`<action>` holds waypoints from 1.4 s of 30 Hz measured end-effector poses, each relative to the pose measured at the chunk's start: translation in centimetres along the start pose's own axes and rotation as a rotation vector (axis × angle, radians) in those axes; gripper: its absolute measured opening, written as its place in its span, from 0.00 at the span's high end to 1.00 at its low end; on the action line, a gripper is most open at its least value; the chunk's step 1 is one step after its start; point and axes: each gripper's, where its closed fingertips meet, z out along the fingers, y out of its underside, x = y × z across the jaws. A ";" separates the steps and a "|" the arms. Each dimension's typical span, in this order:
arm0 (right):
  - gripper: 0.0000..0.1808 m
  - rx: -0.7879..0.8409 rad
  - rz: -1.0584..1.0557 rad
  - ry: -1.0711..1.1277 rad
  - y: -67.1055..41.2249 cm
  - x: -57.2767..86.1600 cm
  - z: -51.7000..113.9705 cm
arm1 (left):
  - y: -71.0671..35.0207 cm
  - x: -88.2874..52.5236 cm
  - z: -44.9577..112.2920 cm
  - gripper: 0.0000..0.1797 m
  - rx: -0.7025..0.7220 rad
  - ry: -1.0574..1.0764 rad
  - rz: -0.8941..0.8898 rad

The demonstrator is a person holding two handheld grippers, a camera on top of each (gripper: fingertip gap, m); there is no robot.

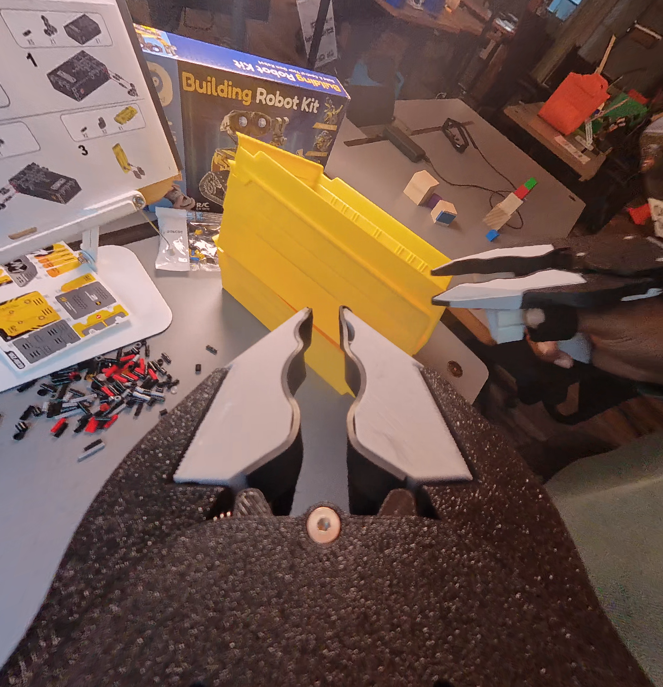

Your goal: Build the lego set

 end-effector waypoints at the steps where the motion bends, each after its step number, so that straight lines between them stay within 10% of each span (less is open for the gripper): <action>1: 0.71 0.023 0.001 0.008 -0.3 0.1 -0.8 | -0.1 -0.5 0.2 0.91 -0.005 0.002 0.020; 14: 0.74 0.100 0.041 0.437 -0.4 20.0 -10.6 | 1.4 -0.9 3.1 0.85 -0.096 0.044 0.003; 26: 0.48 -0.189 0.084 0.505 -1.2 53.2 -1.3 | -2.6 2.1 6.3 0.85 -0.087 -0.250 0.027; 29: 0.69 -0.334 0.020 0.453 0.2 56.1 1.0 | -3.6 4.6 9.3 0.85 -0.106 -0.255 0.045; 42: 0.69 -0.342 0.306 0.783 5.3 83.8 -21.8 | -9.2 10.7 21.2 0.87 -0.135 -0.188 0.172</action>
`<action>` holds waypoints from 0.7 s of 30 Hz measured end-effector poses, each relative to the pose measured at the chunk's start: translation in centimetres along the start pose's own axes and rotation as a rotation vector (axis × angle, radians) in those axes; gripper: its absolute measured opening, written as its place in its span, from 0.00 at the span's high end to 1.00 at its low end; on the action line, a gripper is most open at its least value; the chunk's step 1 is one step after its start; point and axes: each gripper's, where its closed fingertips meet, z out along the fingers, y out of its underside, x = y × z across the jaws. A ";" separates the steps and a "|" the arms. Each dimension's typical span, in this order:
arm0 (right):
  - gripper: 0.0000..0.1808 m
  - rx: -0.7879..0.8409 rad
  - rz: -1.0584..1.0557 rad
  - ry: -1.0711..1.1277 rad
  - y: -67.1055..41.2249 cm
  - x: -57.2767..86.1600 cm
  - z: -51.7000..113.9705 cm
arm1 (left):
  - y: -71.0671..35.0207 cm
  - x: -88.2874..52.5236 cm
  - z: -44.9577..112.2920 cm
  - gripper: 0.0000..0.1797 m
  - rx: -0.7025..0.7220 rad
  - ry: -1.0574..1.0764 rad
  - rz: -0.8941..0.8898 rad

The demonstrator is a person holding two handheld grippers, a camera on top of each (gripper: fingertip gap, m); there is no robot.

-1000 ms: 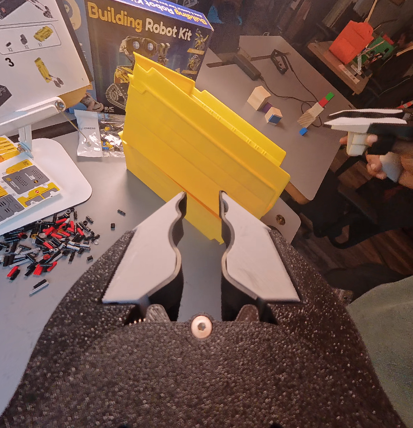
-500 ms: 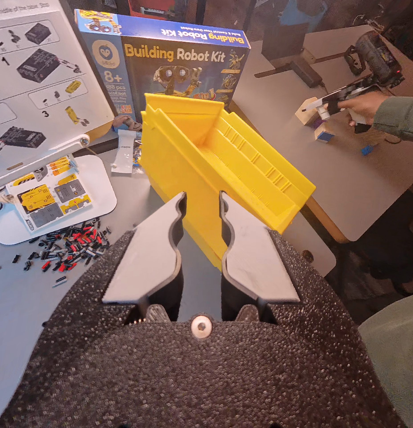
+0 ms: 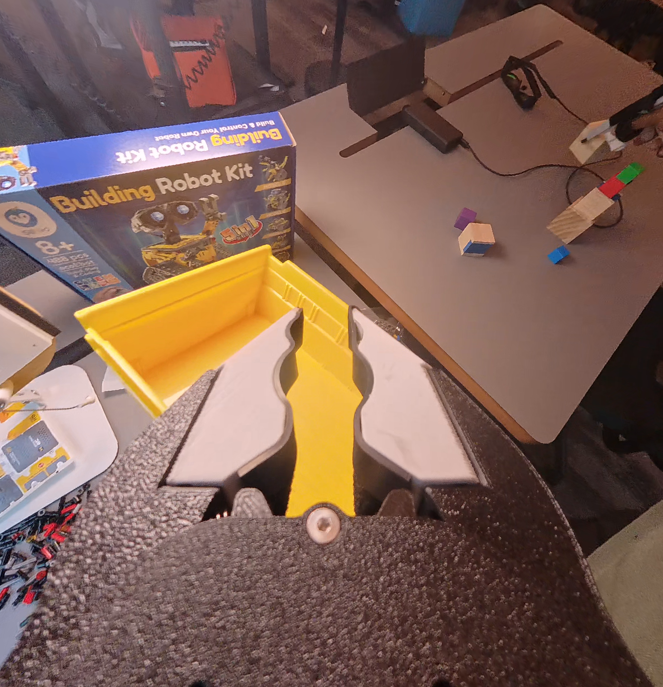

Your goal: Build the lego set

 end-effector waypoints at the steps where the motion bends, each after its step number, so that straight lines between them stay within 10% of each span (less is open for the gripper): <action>1: 0.69 -0.026 0.055 0.029 2.0 2.8 0.4 | -0.2 0.5 0.7 0.87 -0.012 0.011 0.008; 14: 0.60 0.088 0.315 0.292 7.8 20.4 1.2 | -1.1 6.0 7.2 0.87 -0.129 0.162 0.130; 21: 0.50 0.347 0.082 -0.405 4.2 -0.8 -11.5 | -1.8 6.7 7.7 0.87 -0.070 0.184 0.062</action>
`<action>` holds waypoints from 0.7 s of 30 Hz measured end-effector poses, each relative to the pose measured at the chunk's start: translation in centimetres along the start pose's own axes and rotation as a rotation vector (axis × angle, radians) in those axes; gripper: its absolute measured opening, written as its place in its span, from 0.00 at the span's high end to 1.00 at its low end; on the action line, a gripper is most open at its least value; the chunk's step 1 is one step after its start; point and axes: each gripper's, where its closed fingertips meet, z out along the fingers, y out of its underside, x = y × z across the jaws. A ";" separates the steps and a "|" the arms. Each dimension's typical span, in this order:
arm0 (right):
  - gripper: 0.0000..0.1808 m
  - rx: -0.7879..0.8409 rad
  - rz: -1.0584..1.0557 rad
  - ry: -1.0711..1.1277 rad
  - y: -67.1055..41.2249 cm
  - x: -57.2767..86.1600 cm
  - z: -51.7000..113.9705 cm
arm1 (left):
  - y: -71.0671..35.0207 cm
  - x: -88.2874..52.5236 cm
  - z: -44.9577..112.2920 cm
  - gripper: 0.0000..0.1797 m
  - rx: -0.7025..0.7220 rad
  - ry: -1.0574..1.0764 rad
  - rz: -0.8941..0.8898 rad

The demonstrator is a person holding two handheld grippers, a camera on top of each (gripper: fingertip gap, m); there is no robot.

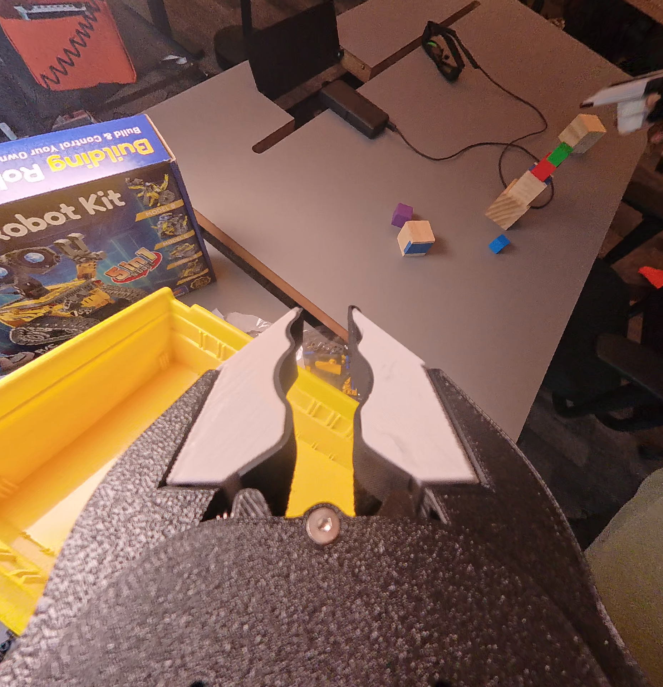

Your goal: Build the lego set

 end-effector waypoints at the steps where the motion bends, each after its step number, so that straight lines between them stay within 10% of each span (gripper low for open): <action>1: 0.47 -0.020 -0.024 -0.053 1.6 -3.0 -0.7 | -0.1 0.0 -0.1 0.87 0.012 0.001 -0.007; 7: 0.43 -0.145 -0.021 -0.056 12.7 -9.6 1.1 | -0.5 -0.3 -1.0 0.87 0.059 0.000 -0.024; 13: 0.68 -0.094 -0.040 0.053 13.4 -8.8 6.1 | -0.8 -0.6 -2.1 0.87 0.057 -0.012 0.010; 21: 0.68 -0.078 -0.018 0.095 15.3 -6.2 3.2 | -0.4 0.1 -1.4 0.88 0.041 0.015 0.015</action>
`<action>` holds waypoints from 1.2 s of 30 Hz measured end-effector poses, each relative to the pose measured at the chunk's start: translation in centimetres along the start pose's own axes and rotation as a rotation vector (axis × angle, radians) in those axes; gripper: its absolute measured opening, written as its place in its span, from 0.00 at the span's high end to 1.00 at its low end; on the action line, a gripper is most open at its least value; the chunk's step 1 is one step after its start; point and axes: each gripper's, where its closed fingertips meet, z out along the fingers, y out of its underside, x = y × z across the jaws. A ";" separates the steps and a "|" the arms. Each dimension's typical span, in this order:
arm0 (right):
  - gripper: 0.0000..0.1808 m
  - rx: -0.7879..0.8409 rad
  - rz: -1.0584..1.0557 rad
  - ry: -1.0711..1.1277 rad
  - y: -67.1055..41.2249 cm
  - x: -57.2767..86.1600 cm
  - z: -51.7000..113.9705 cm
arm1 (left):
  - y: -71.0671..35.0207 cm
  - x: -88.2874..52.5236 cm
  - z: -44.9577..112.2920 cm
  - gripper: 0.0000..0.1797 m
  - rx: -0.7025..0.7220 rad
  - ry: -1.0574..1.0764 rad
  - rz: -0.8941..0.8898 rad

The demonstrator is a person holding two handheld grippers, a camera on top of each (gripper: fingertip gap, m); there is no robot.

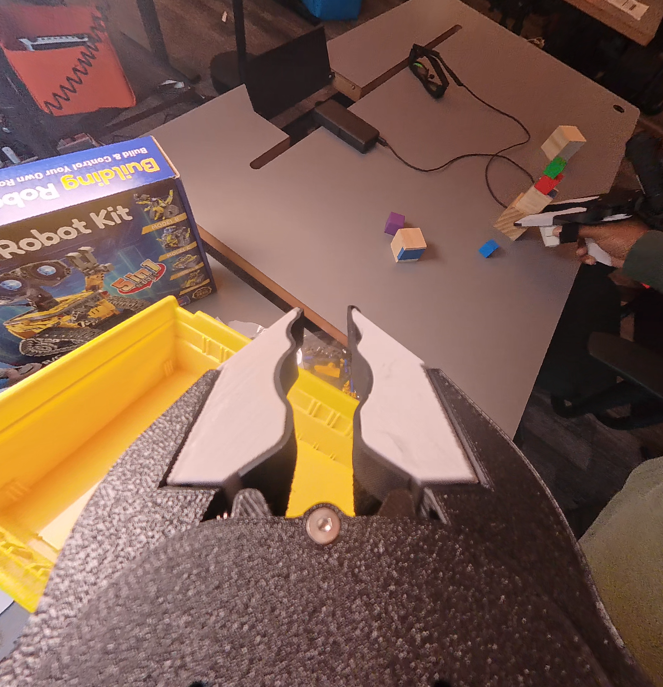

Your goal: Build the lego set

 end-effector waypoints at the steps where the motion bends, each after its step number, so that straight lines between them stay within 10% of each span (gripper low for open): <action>1: 0.68 -0.004 0.015 0.015 0.7 0.8 -0.8 | 0.0 0.2 0.3 0.88 -0.002 0.009 0.003; 36: 0.64 0.140 0.336 0.382 -5.6 27.9 0.2 | 0.1 5.5 5.4 0.88 -0.134 0.143 0.153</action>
